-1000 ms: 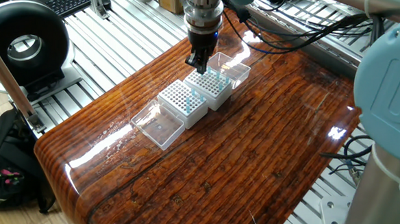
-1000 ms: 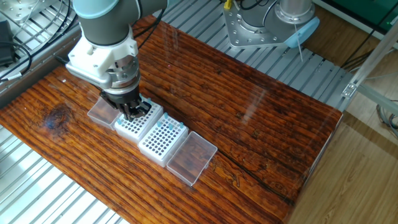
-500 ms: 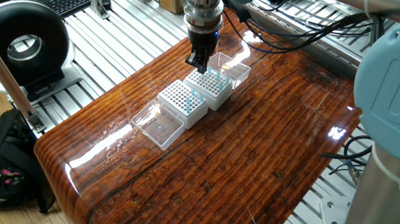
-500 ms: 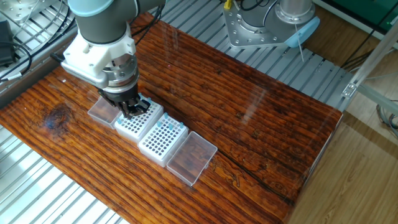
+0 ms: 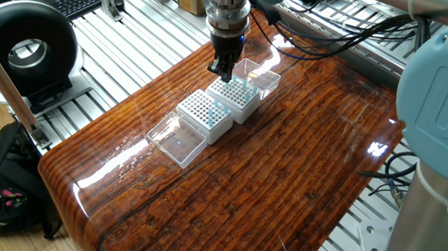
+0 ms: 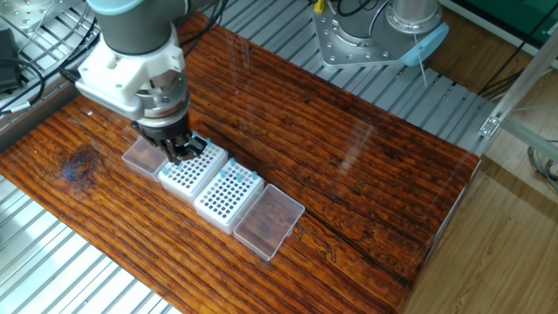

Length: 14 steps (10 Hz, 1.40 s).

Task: Transfer all medium pipette tips from one holder to another

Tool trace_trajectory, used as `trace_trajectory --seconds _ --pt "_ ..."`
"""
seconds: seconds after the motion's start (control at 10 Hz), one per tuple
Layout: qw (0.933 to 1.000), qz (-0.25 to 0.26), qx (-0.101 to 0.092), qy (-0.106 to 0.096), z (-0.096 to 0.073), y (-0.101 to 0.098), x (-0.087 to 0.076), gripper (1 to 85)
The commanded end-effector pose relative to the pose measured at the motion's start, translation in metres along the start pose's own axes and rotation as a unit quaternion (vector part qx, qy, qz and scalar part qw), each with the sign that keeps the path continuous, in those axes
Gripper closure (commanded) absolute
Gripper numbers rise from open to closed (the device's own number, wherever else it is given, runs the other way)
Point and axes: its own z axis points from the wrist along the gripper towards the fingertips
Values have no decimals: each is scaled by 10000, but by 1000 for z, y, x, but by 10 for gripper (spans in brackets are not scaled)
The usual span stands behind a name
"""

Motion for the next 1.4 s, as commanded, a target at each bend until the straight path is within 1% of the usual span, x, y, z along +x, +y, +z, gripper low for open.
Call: trace_trajectory --seconds 0.0,0.2,0.3,0.4,0.5,0.6,0.9,1.0,1.1,1.3 --pt "9999 104 -30 5 -32 11 -8 837" --pt "9996 266 -70 12 -49 23 -11 837" --pt "9992 382 -102 -79 -53 30 -17 837" --pt "9986 477 -165 -174 -50 38 -22 837" --pt "9981 541 -196 -233 -43 44 -26 837" --pt "9973 629 -270 -265 -34 55 -28 837" --pt "9963 781 -305 -204 -19 73 -22 843" --pt "9962 795 -303 -158 -14 75 -19 847" --pt "9964 779 -280 -155 -11 74 -18 847" --pt "9968 747 -251 -136 -8 73 -16 847"
